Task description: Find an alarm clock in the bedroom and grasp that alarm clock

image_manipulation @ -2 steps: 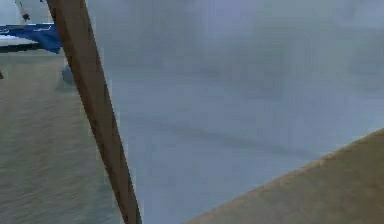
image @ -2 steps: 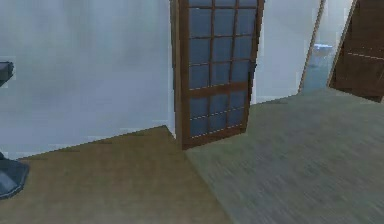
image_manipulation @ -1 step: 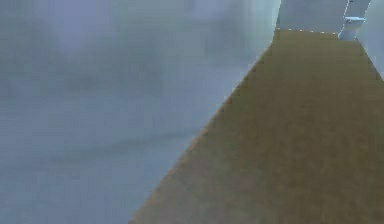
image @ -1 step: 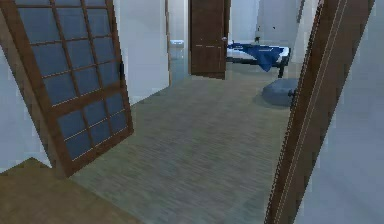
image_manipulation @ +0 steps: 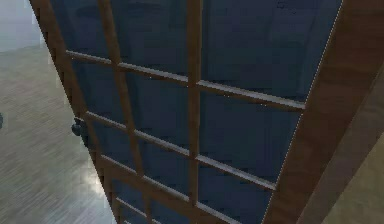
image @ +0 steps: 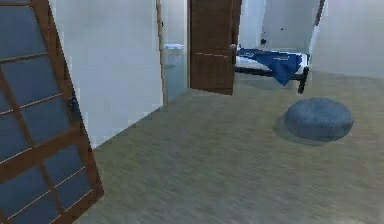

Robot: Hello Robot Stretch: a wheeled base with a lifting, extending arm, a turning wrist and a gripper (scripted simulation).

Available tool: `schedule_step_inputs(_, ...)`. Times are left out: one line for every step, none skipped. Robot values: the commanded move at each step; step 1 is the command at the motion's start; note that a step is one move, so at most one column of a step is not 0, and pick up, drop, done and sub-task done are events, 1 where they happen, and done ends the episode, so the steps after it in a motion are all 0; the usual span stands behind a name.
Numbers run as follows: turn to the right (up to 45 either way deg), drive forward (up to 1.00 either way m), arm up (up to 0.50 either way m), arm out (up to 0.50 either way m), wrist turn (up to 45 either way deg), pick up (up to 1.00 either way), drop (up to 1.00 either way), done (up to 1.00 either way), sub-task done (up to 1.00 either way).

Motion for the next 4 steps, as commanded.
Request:
schedule_step_inputs(3.0,0.0,0.0,0.0,0.0,0.0,0.0,0.0,0.0)
schedule_step_inputs(0.0,0.55,0.0,0.0,0.0,0.0,0.0,0.0,0.0)
schedule_step_inputs(45.0,0.0,0.0,0.0,0.0,0.0,0.0,0.0,0.0)
schedule_step_inputs(0.0,0.9,0.0,0.0,0.0,0.0,0.0,0.0,0.0)
